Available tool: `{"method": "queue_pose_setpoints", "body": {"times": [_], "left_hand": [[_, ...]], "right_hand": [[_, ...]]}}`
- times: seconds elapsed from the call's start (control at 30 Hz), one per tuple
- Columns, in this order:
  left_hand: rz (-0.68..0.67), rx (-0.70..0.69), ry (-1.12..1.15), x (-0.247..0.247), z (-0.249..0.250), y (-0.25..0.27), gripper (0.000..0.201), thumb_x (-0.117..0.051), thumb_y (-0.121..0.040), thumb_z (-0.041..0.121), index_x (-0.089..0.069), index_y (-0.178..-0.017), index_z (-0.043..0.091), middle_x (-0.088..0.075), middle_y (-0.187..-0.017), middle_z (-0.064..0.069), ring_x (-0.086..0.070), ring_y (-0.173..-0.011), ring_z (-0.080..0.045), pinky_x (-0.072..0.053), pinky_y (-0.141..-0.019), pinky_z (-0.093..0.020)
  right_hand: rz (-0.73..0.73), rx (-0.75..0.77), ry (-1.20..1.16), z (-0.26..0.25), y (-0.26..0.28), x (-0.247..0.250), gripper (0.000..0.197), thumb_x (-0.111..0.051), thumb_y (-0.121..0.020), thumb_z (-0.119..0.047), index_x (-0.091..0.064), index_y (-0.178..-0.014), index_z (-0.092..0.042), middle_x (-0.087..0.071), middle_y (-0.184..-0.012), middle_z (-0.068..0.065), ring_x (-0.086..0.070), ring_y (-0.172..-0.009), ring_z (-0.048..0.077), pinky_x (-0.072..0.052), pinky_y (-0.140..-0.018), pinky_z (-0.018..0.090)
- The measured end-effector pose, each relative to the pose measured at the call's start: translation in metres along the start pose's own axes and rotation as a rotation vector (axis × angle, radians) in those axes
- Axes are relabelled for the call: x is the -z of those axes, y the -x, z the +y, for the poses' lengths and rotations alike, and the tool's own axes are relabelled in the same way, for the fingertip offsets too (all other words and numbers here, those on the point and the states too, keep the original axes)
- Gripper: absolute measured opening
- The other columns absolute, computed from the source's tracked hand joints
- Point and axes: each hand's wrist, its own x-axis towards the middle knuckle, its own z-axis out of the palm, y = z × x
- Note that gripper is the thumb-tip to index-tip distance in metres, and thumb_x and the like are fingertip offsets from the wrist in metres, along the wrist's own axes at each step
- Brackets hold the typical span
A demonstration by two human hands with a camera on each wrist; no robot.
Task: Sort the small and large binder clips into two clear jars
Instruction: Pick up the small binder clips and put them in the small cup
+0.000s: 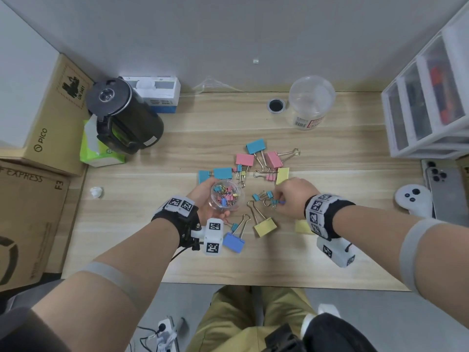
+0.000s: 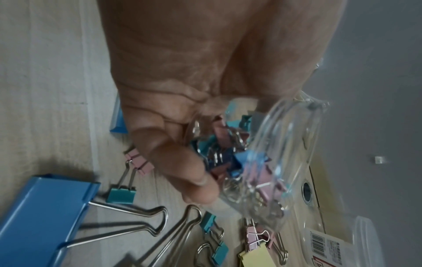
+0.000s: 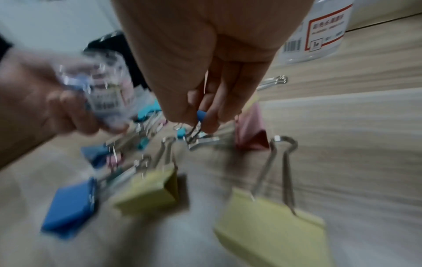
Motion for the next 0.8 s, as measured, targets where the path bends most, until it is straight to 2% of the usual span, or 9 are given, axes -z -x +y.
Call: {"method": "queue_pose_setpoints", "body": {"times": [0.03, 0.1, 0.17, 0.27, 0.43, 0.53, 0.63, 0.73, 0.8], "left_hand": [[0.01, 0.002, -0.003, 0.0, 0.0, 0.0, 0.055, -0.036, -0.099, 0.047, -0.062, -0.123, 0.005, -0.062, -0.095, -0.023, -0.055, -0.054, -0.024, -0.047, -0.042, -0.023], [0.034, 0.001, -0.01, -0.001, 0.001, -0.001, 0.056, -0.035, -0.099, 0.048, -0.06, -0.125, 0.005, -0.063, -0.092, -0.022, -0.056, -0.053, -0.024, -0.047, -0.042, -0.022], [0.049, 0.004, -0.019, -0.002, 0.0, -0.001, 0.056, -0.036, -0.099, 0.048, -0.059, -0.124, 0.005, -0.064, -0.091, -0.02, -0.056, -0.053, -0.023, -0.047, -0.042, -0.022], [0.048, 0.003, -0.021, -0.004, 0.0, -0.001, 0.052, -0.039, -0.097, 0.046, -0.062, -0.117, 0.004, -0.066, -0.09, -0.018, -0.057, -0.052, -0.024, -0.047, -0.042, -0.022], [0.013, -0.039, -0.022, -0.01, 0.002, 0.007, 0.046, -0.038, -0.098, 0.041, -0.064, -0.095, 0.003, -0.065, -0.076, -0.015, -0.059, -0.047, -0.026, -0.047, -0.04, -0.022], [-0.003, -0.028, -0.011, -0.003, 0.0, 0.009, 0.047, -0.044, -0.095, 0.044, -0.064, -0.105, 0.003, -0.067, -0.084, -0.017, -0.059, -0.051, -0.025, -0.048, -0.041, -0.022], [0.012, -0.041, 0.007, 0.009, -0.007, 0.011, 0.051, -0.04, -0.097, 0.045, -0.064, -0.115, 0.005, -0.066, -0.092, -0.021, -0.056, -0.054, -0.023, -0.048, -0.043, -0.022], [0.017, -0.064, 0.041, 0.017, -0.016, 0.015, 0.047, -0.04, -0.097, 0.041, -0.063, -0.115, 0.004, -0.067, -0.089, -0.02, -0.056, -0.053, -0.022, -0.048, -0.043, -0.022], [0.033, -0.068, 0.046, 0.02, -0.02, 0.017, 0.046, -0.042, -0.096, 0.041, -0.061, -0.116, 0.004, -0.068, -0.083, -0.018, -0.056, -0.053, -0.022, -0.047, -0.043, -0.021]], "right_hand": [[0.046, -0.001, -0.075, -0.001, -0.001, 0.008, 0.018, -0.068, -0.077, -0.03, -0.07, -0.095, -0.025, -0.069, -0.093, -0.007, -0.064, -0.088, 0.015, -0.054, -0.08, 0.029], [0.131, 0.001, -0.268, -0.011, -0.003, 0.025, 0.011, -0.072, -0.075, -0.025, -0.071, -0.085, -0.025, -0.071, -0.085, -0.009, -0.065, -0.077, 0.008, -0.055, -0.069, 0.021], [0.186, 0.032, -0.455, -0.029, -0.005, 0.039, 0.012, -0.079, -0.072, -0.02, -0.071, -0.08, -0.021, -0.071, -0.082, -0.007, -0.063, -0.07, 0.005, -0.052, -0.063, 0.016], [0.214, 0.116, -0.573, -0.06, -0.009, 0.049, 0.013, -0.081, -0.073, -0.016, -0.073, -0.083, -0.015, -0.071, -0.08, -0.004, -0.059, -0.064, 0.0, -0.049, -0.066, 0.014], [0.155, 0.2, -0.598, -0.092, -0.009, 0.041, 0.014, -0.081, -0.076, -0.019, -0.075, -0.086, -0.013, -0.073, -0.081, -0.001, -0.067, -0.071, 0.009, -0.056, -0.073, 0.02], [0.24, 0.175, -0.634, -0.086, -0.011, 0.037, 0.009, -0.077, -0.078, -0.018, -0.074, -0.084, -0.013, -0.072, -0.08, -0.003, -0.064, -0.069, 0.005, -0.055, -0.071, 0.02], [0.364, 0.03, -0.552, -0.061, -0.022, 0.034, 0.006, -0.067, -0.079, -0.015, -0.072, -0.08, -0.018, -0.07, -0.076, -0.006, -0.064, -0.071, 0.009, -0.054, -0.075, 0.027], [0.216, -0.081, -0.306, -0.036, -0.026, 0.026, 0.014, -0.061, -0.08, -0.015, -0.07, -0.089, -0.021, -0.071, -0.088, -0.003, -0.066, -0.086, 0.019, -0.056, -0.082, 0.034], [0.114, -0.093, -0.144, -0.027, -0.025, 0.017, 0.019, -0.058, -0.084, -0.015, -0.068, -0.099, -0.02, -0.07, -0.097, 0.0, -0.065, -0.09, 0.022, -0.055, -0.082, 0.034]]}}
